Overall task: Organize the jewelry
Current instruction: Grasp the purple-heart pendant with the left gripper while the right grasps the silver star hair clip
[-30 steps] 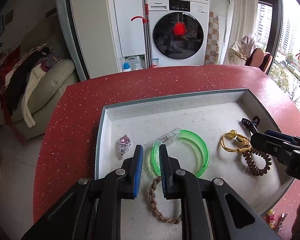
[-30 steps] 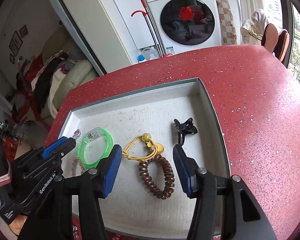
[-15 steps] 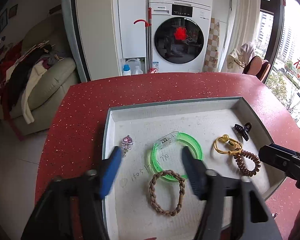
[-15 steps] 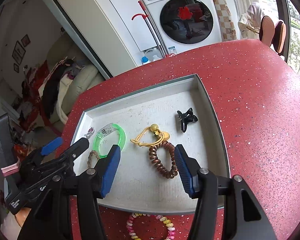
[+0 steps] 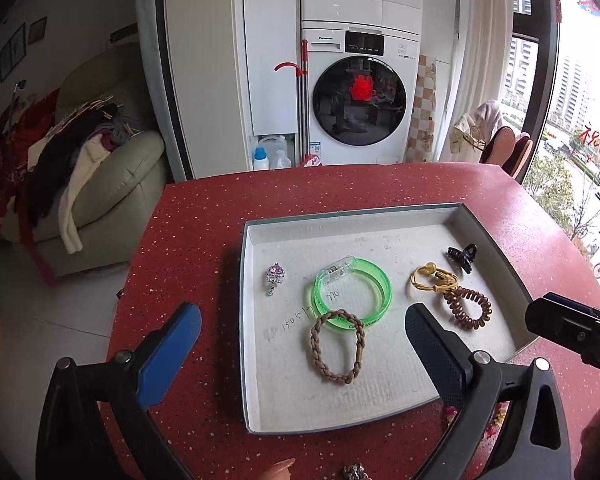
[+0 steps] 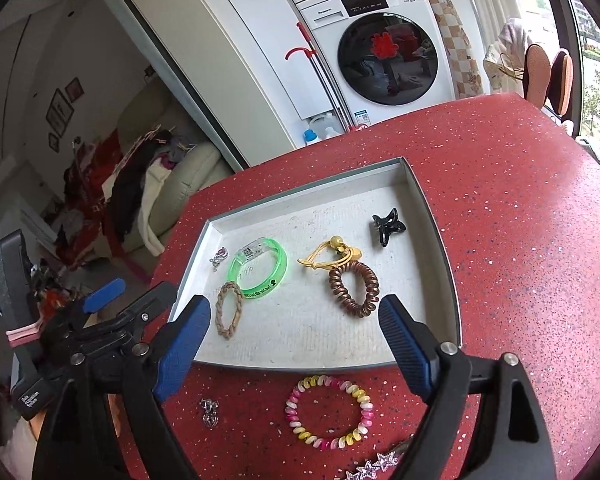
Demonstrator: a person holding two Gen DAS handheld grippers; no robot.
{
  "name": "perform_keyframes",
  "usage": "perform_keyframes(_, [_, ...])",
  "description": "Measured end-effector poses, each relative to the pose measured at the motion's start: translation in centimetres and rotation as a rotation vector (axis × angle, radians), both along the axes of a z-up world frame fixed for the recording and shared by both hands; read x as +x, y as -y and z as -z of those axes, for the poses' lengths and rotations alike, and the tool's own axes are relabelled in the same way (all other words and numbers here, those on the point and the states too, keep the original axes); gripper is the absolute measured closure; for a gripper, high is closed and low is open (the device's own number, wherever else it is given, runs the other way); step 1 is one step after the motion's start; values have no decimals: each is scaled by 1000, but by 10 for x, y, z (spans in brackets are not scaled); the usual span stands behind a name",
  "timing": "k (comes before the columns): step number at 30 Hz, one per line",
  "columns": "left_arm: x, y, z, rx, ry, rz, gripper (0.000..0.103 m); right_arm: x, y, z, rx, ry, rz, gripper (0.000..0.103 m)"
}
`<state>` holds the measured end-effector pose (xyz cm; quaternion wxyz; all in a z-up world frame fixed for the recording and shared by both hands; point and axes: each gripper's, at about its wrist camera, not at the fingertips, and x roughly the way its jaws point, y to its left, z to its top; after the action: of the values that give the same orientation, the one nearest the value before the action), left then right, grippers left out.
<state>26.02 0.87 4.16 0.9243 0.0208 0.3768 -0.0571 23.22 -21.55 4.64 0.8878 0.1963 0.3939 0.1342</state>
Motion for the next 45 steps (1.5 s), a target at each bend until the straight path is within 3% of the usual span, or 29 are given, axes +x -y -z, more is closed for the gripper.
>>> perform_keyframes(9, [-37, -12, 2, -27, -31, 0, 0, -38, -1, -11, -35, 71, 20, 14])
perform_keyframes(20, [-71, -9, 18, 3, -59, 13, 0, -62, 9, -9, -83, -4, 28, 14])
perform_keyframes(27, [-80, -7, 38, -12, -116, 3, 0, -76, 6, 16, -127, -103, 36, 14])
perform_keyframes(34, [-81, -4, 54, -18, -153, -10, 0, -81, 9, 46, -175, -225, 115, 14])
perform_keyframes(45, [-76, 1, 68, 11, -177, -44, 0, -78, 1, 62, -266, -260, 146, 14])
